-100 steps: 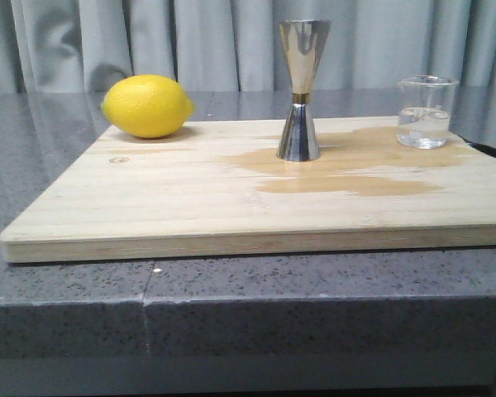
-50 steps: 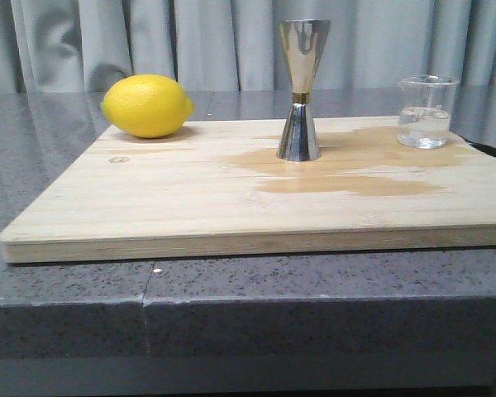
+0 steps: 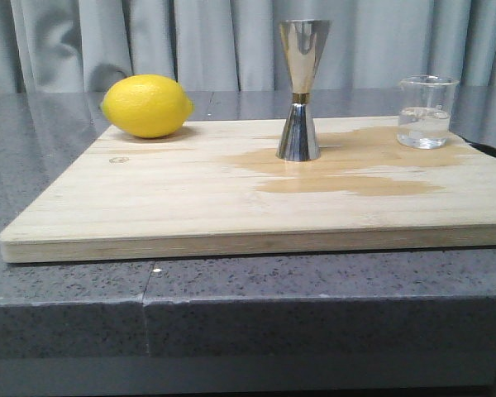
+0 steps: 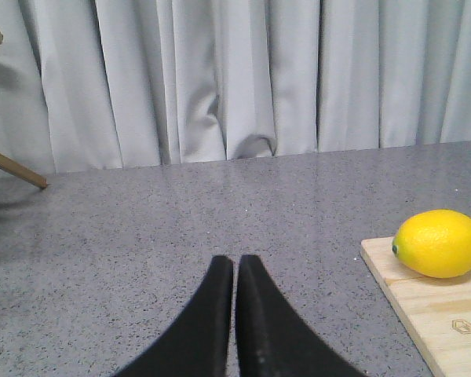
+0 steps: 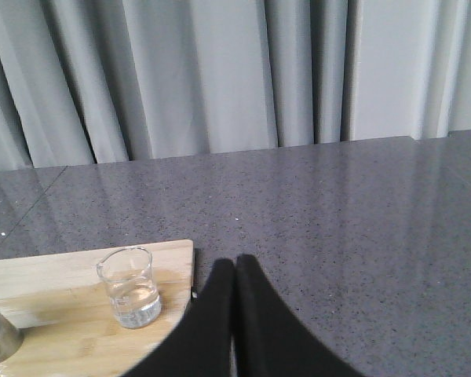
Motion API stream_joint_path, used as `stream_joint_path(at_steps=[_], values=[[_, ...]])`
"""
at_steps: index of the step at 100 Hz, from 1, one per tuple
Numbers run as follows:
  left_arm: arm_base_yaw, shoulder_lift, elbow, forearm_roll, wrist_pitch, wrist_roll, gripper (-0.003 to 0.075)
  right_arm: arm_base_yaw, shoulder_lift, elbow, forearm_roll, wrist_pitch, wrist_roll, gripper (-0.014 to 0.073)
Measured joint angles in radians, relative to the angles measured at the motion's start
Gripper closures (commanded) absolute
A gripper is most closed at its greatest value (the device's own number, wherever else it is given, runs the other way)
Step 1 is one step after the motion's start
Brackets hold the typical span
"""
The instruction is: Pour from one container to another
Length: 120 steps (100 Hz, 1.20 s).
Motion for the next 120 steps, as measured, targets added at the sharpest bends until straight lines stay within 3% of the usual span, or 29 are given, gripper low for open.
stream_joint_path(at_steps=[56,61,66,77,85,91,120], values=[[0.0,0.007,0.0,-0.006,-0.01,0.006,0.0734,0.0,0.008,-0.002,0.0,-0.002,0.0,0.0639],[0.0,0.007,0.0,-0.008,-0.01,0.006,0.0695,0.0,0.008,-0.002,0.0,-0.002,0.0,0.0564],[0.0,0.007,0.0,-0.008,-0.01,0.006,0.0608,0.0,0.008,-0.002,0.0,-0.001,0.0,0.0446],[0.0,0.007,0.0,-0.008,-0.012,0.004,0.0316,0.0,0.008,-0.002,0.0,0.001,0.0,0.0151],[0.0,0.007,0.0,-0.008,-0.012,0.001,0.0162,0.0,0.008,-0.002,0.0,0.001,0.0,0.0029],[0.0,0.007,0.0,-0.008,-0.012,0.0,0.0128,0.0,0.008,-0.002,0.0,0.001,0.0,-0.0009],[0.0,0.007,0.0,-0.006,-0.012,0.0,0.0154,0.0,0.008,-0.002,0.0,0.001,0.0,-0.0009]])
